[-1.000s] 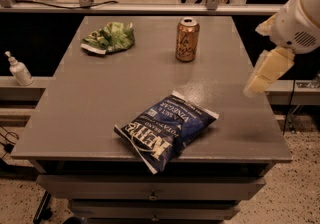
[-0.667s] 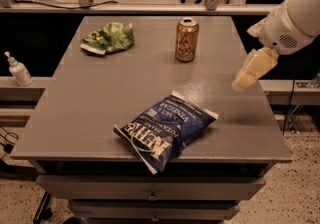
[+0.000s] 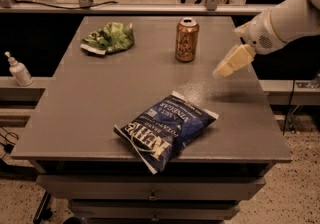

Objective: Knock orange can over

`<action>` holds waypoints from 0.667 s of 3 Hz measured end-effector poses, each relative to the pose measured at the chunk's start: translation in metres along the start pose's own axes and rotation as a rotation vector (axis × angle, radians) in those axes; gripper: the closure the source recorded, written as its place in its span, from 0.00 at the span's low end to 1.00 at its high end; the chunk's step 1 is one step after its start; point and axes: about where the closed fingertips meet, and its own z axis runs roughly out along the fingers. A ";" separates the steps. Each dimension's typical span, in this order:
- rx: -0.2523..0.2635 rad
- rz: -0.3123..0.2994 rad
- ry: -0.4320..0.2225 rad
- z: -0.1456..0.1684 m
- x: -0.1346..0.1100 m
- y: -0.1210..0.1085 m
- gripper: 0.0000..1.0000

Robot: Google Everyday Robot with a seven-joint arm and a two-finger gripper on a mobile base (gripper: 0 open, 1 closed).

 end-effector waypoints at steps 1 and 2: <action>-0.023 0.027 -0.104 0.024 -0.019 -0.012 0.00; -0.048 0.061 -0.204 0.044 -0.034 -0.020 0.00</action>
Offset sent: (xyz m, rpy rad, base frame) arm 0.0713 0.0546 -0.0074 0.3733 -0.0495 0.0209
